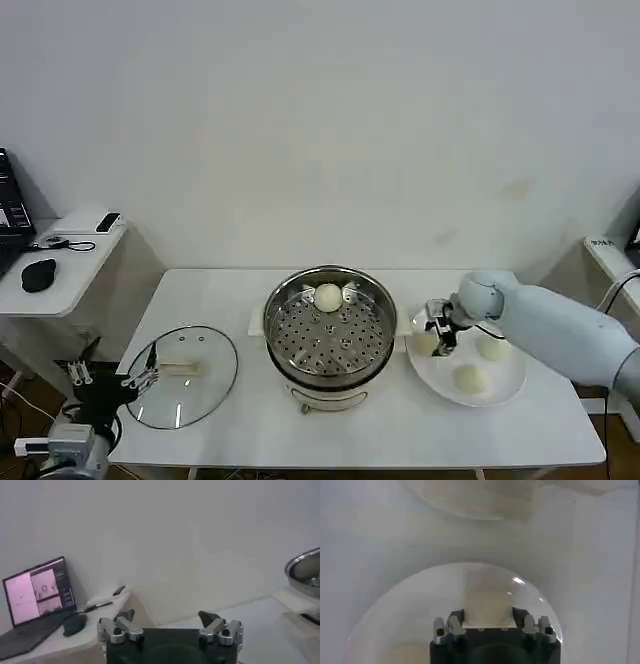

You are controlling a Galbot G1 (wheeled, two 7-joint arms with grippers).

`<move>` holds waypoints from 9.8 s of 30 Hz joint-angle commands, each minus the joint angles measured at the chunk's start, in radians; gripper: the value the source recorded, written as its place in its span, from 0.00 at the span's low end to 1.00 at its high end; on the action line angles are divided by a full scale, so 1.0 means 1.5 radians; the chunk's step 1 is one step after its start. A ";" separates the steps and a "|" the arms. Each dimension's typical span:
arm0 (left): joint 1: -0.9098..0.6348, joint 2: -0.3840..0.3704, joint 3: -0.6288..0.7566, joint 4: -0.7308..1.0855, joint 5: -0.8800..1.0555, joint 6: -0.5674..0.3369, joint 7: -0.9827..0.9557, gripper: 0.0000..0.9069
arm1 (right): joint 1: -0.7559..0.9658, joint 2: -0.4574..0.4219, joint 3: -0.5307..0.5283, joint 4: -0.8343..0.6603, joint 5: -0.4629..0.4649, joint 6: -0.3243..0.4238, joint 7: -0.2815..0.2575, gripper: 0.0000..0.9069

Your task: Take steamed baozi put them in steamer then cover it.

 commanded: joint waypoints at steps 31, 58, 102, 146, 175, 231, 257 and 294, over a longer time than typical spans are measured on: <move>-0.031 0.002 0.018 -0.005 0.004 -0.001 -0.003 1.00 | 0.419 0.110 -0.215 0.231 0.415 -0.188 0.111 0.74; -0.039 -0.004 0.006 0.008 0.011 -0.007 -0.003 1.00 | 0.239 0.326 -0.192 0.090 0.433 -0.243 0.165 0.74; -0.040 0.015 0.035 0.012 0.004 -0.005 -0.002 1.00 | 0.363 -0.205 -0.175 0.316 0.262 -0.148 0.020 1.00; -0.037 0.014 0.056 0.024 0.024 0.004 -0.001 1.00 | -0.236 -0.182 0.214 0.141 -0.061 0.024 -0.005 1.00; -0.043 0.009 0.054 0.031 0.020 0.004 -0.002 1.00 | -0.128 -0.197 0.134 0.160 -0.016 -0.021 -0.033 0.70; -0.019 -0.026 -0.004 -0.020 0.016 0.007 -0.003 1.00 | 0.324 0.151 -0.178 0.276 0.150 0.033 -0.069 0.69; -0.019 -0.038 -0.020 -0.021 0.001 0.001 -0.005 1.00 | 0.307 0.192 -0.220 0.269 0.102 0.120 -0.082 0.70; -0.053 0.006 0.021 -0.007 -0.001 0.001 -0.003 1.00 | 0.316 -0.149 -0.098 0.288 0.086 -0.015 -0.056 1.00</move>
